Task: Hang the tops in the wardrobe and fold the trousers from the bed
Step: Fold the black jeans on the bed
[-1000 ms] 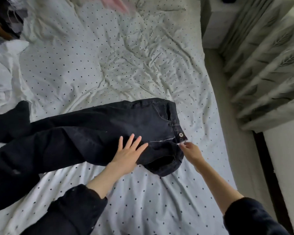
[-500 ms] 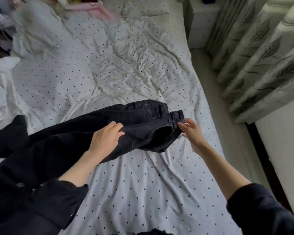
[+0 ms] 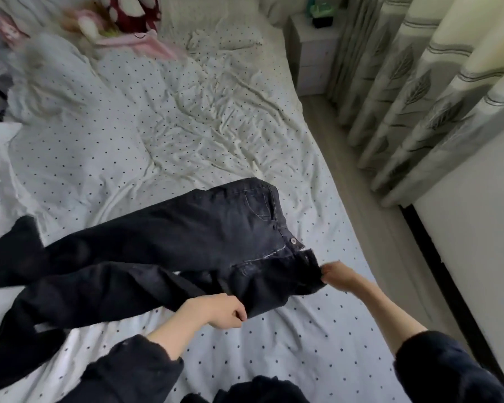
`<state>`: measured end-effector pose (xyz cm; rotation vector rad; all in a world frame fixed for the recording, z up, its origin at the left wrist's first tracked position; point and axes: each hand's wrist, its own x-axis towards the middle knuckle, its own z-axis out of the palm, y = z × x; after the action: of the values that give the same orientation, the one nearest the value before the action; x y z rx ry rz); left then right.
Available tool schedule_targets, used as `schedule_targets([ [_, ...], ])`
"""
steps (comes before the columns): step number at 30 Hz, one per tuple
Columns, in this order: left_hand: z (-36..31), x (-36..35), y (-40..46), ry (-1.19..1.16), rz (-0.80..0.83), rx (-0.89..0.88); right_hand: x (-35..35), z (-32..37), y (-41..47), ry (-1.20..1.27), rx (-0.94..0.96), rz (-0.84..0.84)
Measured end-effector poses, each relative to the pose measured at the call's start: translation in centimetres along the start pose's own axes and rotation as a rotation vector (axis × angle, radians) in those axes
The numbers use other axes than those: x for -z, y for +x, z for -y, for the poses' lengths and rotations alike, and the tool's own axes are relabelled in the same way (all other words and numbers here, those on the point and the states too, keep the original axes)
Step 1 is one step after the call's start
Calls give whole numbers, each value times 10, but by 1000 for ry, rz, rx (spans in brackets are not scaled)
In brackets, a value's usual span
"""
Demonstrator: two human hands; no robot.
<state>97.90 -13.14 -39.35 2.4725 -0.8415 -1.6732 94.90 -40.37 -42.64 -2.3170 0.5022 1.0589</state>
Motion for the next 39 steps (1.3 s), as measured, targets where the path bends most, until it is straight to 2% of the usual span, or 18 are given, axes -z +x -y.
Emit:
schedule_targets([
  [1, -1, -1, 4, -46, 38, -1, -14, -7, 2, 68, -28, 17],
  [2, 1, 3, 4, -94, 7, -2, -19, -7, 1, 173, -40, -9],
  [3, 2, 10, 7, -102, -71, -6, -22, -8, 2, 299, -56, -61],
  [5, 11, 33, 13, -45, -326, 0, -21, -8, 6, 554, -74, -160],
  [8, 25, 73, 31, -82, -612, 8, -26, -16, 12, 885, -137, -26],
  [10, 32, 101, 51, -25, -724, 15, -37, -25, 16, 1050, -125, 102],
  [13, 35, 147, 101, 107, -739, 84, -51, -37, 30, 1307, -77, 165],
  [17, 29, 183, 162, 171, -735, 104, -60, -48, 50, 1475, -16, 126],
  [19, 28, 197, 186, 176, -764, 128, -61, -55, 58, 1518, -44, 101],
  [23, 33, 217, 204, 87, -738, 199, -56, -49, 66, 1331, -89, 102],
  [26, 31, 214, 202, 11, -824, 178, -51, -41, 74, 1229, -164, 118],
  [28, 34, 218, 193, -126, -925, 131, -44, -42, 72, 1125, -232, 118],
  [30, 39, 235, 180, -372, -1034, 41, -35, -50, 64, 1085, -321, 97],
  [32, 42, 256, 167, -645, -1095, -6, -28, -61, 54, 1126, -394, 34],
  [33, 42, 264, 162, -705, -1094, -20, -24, -67, 50, 1173, -414, -8],
  [36, 30, 268, 156, -648, -990, -69, -17, -69, 36, 1252, -415, -102],
  [39, 13, 261, 168, -591, -914, -106, -24, -64, 35, 1548, -352, 40],
])
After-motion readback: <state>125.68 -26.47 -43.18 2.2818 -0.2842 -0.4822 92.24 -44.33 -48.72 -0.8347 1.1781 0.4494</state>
